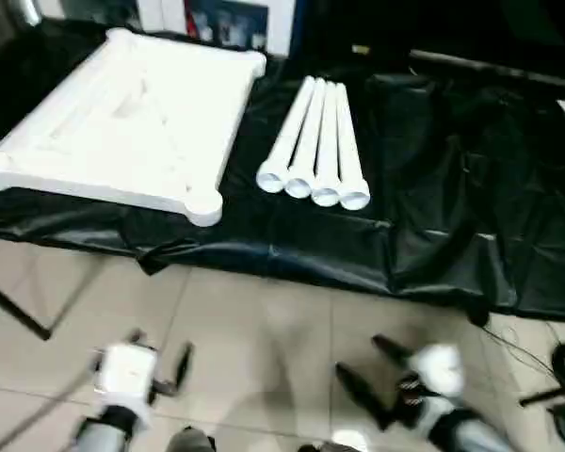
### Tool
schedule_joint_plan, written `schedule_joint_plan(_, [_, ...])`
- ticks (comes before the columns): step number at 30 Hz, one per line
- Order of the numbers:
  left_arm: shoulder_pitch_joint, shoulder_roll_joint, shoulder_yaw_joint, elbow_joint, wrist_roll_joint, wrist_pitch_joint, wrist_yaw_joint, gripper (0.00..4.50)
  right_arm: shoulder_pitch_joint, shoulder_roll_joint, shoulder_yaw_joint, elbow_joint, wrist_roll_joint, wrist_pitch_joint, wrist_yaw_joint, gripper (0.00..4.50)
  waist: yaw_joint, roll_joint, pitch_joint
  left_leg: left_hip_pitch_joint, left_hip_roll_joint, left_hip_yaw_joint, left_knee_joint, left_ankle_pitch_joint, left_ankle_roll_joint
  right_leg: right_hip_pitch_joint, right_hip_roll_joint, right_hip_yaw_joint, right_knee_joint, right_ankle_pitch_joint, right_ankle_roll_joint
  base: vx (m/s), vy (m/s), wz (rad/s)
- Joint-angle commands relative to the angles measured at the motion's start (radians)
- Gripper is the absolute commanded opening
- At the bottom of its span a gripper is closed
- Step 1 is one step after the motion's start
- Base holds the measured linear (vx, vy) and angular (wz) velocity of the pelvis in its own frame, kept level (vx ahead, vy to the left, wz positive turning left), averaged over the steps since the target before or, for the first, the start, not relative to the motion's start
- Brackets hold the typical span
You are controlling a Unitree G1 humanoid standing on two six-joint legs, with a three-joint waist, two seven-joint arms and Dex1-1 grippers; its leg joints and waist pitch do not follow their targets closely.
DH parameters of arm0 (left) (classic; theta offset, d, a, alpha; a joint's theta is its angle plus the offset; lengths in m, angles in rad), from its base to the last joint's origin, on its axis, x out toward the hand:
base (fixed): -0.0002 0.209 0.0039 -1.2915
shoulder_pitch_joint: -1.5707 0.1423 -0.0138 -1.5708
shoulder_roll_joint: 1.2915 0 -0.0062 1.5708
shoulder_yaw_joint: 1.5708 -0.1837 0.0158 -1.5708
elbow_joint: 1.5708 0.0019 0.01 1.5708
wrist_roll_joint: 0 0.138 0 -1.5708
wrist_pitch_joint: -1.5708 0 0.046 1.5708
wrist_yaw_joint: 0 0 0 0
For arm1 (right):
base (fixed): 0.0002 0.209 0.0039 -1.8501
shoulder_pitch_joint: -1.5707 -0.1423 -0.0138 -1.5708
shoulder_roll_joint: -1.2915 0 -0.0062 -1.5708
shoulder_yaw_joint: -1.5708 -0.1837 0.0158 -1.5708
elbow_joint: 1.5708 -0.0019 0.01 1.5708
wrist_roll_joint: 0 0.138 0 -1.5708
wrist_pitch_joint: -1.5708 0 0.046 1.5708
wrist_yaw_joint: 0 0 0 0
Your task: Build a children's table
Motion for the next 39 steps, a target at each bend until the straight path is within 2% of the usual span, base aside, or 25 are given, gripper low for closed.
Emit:
schedule_joint_plan(1, [-0.011, 0.01, 0.013, -0.079, -0.008, 0.036, 0.001, 4.45, -0.009, -0.02, -0.025, -0.075, 0.053, 0.055, -0.016, 4.49, 0.0, 0.015, -0.023, 0.013, 0.041, -0.017, -0.075, -0.393, 0.024, 0.004, -0.056, 0.048, -0.091, -0.264, -0.068, 0.0, 0.0, 0.0])
schedule_joint_plan(5, [-0.12, 0.039, 0.084, -0.209, -0.05, 0.198, 0.034, 4.45, -0.114, -0.003, -0.079, -0.134, 0.094, 0.135, -0.109, 4.49, 0.006, 0.02, -0.038, 0.017, 0.033, -0.016, -0.066, -0.309, 0.002, 0.01, -0.052, 0.042, -0.072, -0.148, -0.079, 0.0, 0.0, 0.0])
schedule_joint_plan(6, [-0.151, 0.043, 0.105, -0.233, -0.077, 0.237, 0.046, 4.45, -0.16, 0.018, -0.093, -0.117, 0.074, 0.147, -0.149, 4.49, 0.013, 0.049, -0.05, 0.02, 0.029, -0.022, -0.064, -0.299, -0.012, 0.014, -0.053, 0.04, -0.064, -0.116, -0.094, 0.0, 0.0, 0.0])
schedule_joint_plan(7, [-0.167, 0.044, 0.116, -0.243, -0.092, 0.254, 0.053, 4.45, -0.184, 0.029, -0.099, -0.105, 0.06, 0.149, -0.167, 4.49, 0.007, 0.037, -0.048, 0.018, 0.029, -0.017, -0.063, -0.294, -0.02, 0.013, -0.05, 0.039, -0.066, -0.095, -0.099, 0.0, 0.0, 0.0])
schedule_joint_plan(8, [-0.188, 0.045, 0.131, -0.267, -0.109, 0.287, 0.065, 4.45, -0.223, 0.039, -0.104, -0.089, 0.047, 0.168, -0.194, 4.49, 0.005, 0.036, -0.051, 0.016, 0.025, -0.02, -0.062, -0.282, -0.03, 0.018, -0.048, 0.036, -0.06, -0.068, -0.112, 0.0, 0.0, 0.0])
schedule_joint_plan(9, [-0.209, 0.045, 0.14, -0.282, -0.113, 0.31, 0.076, 4.45, -0.257, 0.045, -0.103, -0.069, 0.036, 0.174, -0.207, 4.49, 0.011, 0.054, -0.056, 0.02, 0.025, -0.021, -0.059, -0.278, -0.037, 0.018, -0.049, 0.036, -0.055, -0.05, -0.114, 0.0, 0.0, 0.0])
schedule_joint_plan(11, [-0.263, 0.025, 0.15, -0.3, -0.084, 0.334, 0.115, 4.45, -0.332, 0.024, -0.075, 0.005, 0.044, 0.145, -0.139, 4.49, 0.016, 0.048, -0.067, 0.014, 0.021, -0.017, -0.05, -0.235, -0.026, 0.031, -0.05, 0.034, -0.051, 0.034, -0.124, 0.0, 0.0, 0.0])
schedule_joint_plan(12, [-0.263, 0.025, 0.15, -0.3, -0.084, 0.334, 0.115, 4.45, -0.332, 0.024, -0.075, 0.005, 0.044, 0.145, -0.139, 4.49, 0.019, 0.052, -0.065, 0.015, 0.021, -0.018, -0.051, -0.242, -0.026, 0.029, -0.051, 0.035, -0.053, 0.02, -0.123, 0.0, 0.0, 0.0])
schedule_joint_plan(13, [-0.3, 0.023, 0.141, -0.293, -0.037, 0.356, 0.126, 4.45, -0.384, 0.02, -0.069, 0.061, 0.05, 0.138, -0.116, 4.49, 0.023, 0.039, -0.068, 0.012, 0.02, -0.016, -0.048, -0.245, -0.016, 0.033, -0.054, 0.036, -0.055, -0.006, -0.119, 0.0, 0.0, 0.0])
schedule_joint_plan(14, [-0.305, 0.022, 0.141, -0.291, -0.035, 0.357, 0.128, 4.45, -0.395, 0.024, -0.071, 0.073, 0.049, 0.134, -0.12, 4.49, 0.026, 0.043, -0.069, 0.013, 0.019, -0.016, -0.047, -0.242, -0.014, 0.033, -0.056, 0.036, -0.054, -0.02, -0.119, 0.0, 0.0, 0.0])
schedule_joint_plan(15, [-0.334, 0.012, 0.136, -0.281, -0.026, 0.373, 0.141, 4.45, -0.452, 0.038, -0.089, 0.137, 0.043, 0.123, -0.144, 4.49, 0.029, 0.031, -0.071, 0.013, 0.018, -0.013, -0.045, -0.231, -0.008, 0.031, -0.058, 0.038, -0.057, -0.058, -0.118, 0.0, 0.0, 0.0])
schedule_joint_plan(17, [-0.345, 0.007, 0.136, -0.279, -0.034, 0.385, 0.145, 4.45, -0.48, 0.047, -0.103, 0.166, 0.037, 0.126, -0.171, 4.49, 0.035, 0.039, -0.072, 0.016, 0.019, -0.014, -0.044, -0.228, -0.016, 0.027, -0.062, 0.038, -0.058, -0.123, -0.118, 0.0, 0.0, 0.0])
schedule_joint_plan(20, [-0.375, 0.0, 0.114, -0.203, -0.045, 0.378, 0.148, 4.45, -0.552, 0.097, -0.177, 0.251, 0.012, 0.145, -0.316, 4.49, 0.026, 0.003, -0.076, 0.015, 0.018, -0.006, -0.041, -0.191, -0.021, 0.022, -0.054, 0.038, -0.058, -0.138, -0.09, 0.0, 0.0, 0.0])
schedule_joint_plan(22, [-0.435, -0.023, 0.077, -0.077, 0.006, 0.314, 0.157, 4.45, -0.562, 0.12, -0.194, 0.297, -0.004, 0.124, -0.358, 4.49, 0.031, 0.008, -0.08, 0.028, 0.017, -0.005, -0.041, -0.198, -0.028, 0.01, -0.053, 0.038, -0.059, -0.165, -0.068, 0.0, 0.0, 0.0])
schedule_joint_plan(26, [-0.547, -0.063, 0.006, 0.078, 0.071, 0.275, 0.163, 4.45, -0.572, 0.112, -0.189, 0.348, -0.04, 0.123, -0.391, 4.49, 0.018, 0.013, -0.088, 0.018, 0.016, -0.008, -0.042, -0.223, -0.047, 0.021, -0.059, 0.038, -0.058, -0.098, -0.05, 0.0, 0.0, 0.0])
schedule_joint_plan(29, [-0.601, -0.059, -0.044, 0.174, 0.081, 0.197, 0.099, 4.45, -0.557, 0.119, -0.166, 0.335, -0.065, 0.116, -0.388, 4.49, 0.026, -0.007, -0.094, -0.008, -0.002, 0.005, -0.014, -0.193, 0.075, 0.043, -0.112, 0.071, -0.08, -0.151, -0.067, 0.0, 0.0, 0.0])
schedule_joint_plan(30, [-0.606, -0.051, -0.046, 0.18, 0.078, 0.2, 0.087, 4.45, -0.545, 0.123, -0.163, 0.328, -0.068, 0.107, -0.385, 4.49, 0.036, -0.005, -0.095, -0.024, -0.001, -0.01, 0.026, -0.182, 0.134, 0.058, -0.177, 0.112, -0.105, -0.222, -0.059, -0.019, 0.067, -0.1])
schedule_joint_plan(31, [-0.609, -0.048, -0.045, 0.186, 0.075, 0.199, 0.082, 4.45, -0.541, 0.127, -0.162, 0.327, -0.071, 0.102, -0.386, 4.49, 0.048, -0.008, -0.099, -0.053, 0.01, -0.041, 0.079, -0.145, 0.165, 0.077, -0.249, 0.154, -0.126, -0.302, -0.06, -0.007, 0.13, -0.18])
schedule_joint_plan(32, [-0.612, -0.042, -0.047, 0.191, 0.077, 0.192, 0.079, 4.45, -0.532, 0.135, -0.164, 0.325, -0.077, 0.09, -0.391, 4.49, 0.047, -0.003, -0.097, -0.064, 0.016, -0.058, 0.095, -0.142, 0.169, 0.072, -0.267, 0.164, -0.131, -0.338, -0.074, -0.007, 0.13, -0.18])
schedule_joint_plan(34, [-0.619, -0.039, -0.049, 0.205, 0.095, 0.172, 0.076, 4.45, -0.52, 0.148, -0.168, 0.329, -0.083, 0.073, -0.406, 4.49, 0.031, 0.009, -0.095, -0.059, 0.014, -0.068, 0.056, -0.118, 0.189, 0.062, -0.214, 0.115, -0.123, -0.384, -0.114, 0.003, 0.216, -0.14])
schedule_joint_plan(35, [-0.623, -0.034, -0.049, 0.19, 0.105, 0.178, 0.077, 4.45, -0.503, 0.167, -0.164, 0.305, -0.08, 0.068, -0.421, 4.49, -0.003, 0.06, -0.11, 0.019, -0.012, -0.043, -0.011, -0.042, 0.3, 0.013, -0.073, 0.03, -0.059, -0.234, -0.124, 0.008, 0.232, -0.1])
schedule_joint_plan(36, [-0.625, -0.034, -0.049, 0.187, 0.106, 0.179, 0.078, 4.45, -0.5, 0.172, -0.164, 0.299, -0.075, 0.067, -0.42, 4.49, -0.029, 0.084, -0.11, 0.056, -0.02, -0.06, -0.02, 0.012, 0.362, -0.024, -0.012, -0.014, -0.005, -0.167, -0.119, 0.01, 0.249, 0.01])
schedule_joint_plan(37, [-0.627, -0.037, -0.048, 0.181, 0.108, 0.187, 0.086, 4.45, -0.497, 0.176, -0.165, 0.294, -0.067, 0.065, -0.415, 4.49, -0.05, 0.079, -0.109, 0.067, -0.013, -0.068, -0.024, 0.058, 0.423, -0.043, 0.021, -0.042, 0.037, -0.121, -0.109, -0.026, 0.239, 0.07])
schedule_joint_plan(38, [-0.629, -0.037, -0.051, 0.182, 0.12, 0.174, 0.094, 4.45, -0.494, 0.179, -0.165, 0.295, -0.07, 0.06, -0.417, 4.49, -0.053, 0.081, -0.1, 0.042, 0.017, -0.068, -0.044, 0.105, 0.455, -0.052, 0.02, -0.065, 0.095, -0.081, -0.082, -0.026, 0.239, 0.07])
schedule_joint_plan(39, [-0.63, -0.033, -0.062, 0.179, 0.139, 0.165, 0.101, 4.45, -0.49, 0.182, -0.165, 0.305, -0.077, 0.051, -0.422, 4.49, -0.046, 0.074, -0.096, 0.021, 0.055, -0.078, -0.048, 0.097, 0.436, -0.041, -0.013, -0.057, 0.085, -0.048, -0.072, -0.065, 0.164, 0.06])
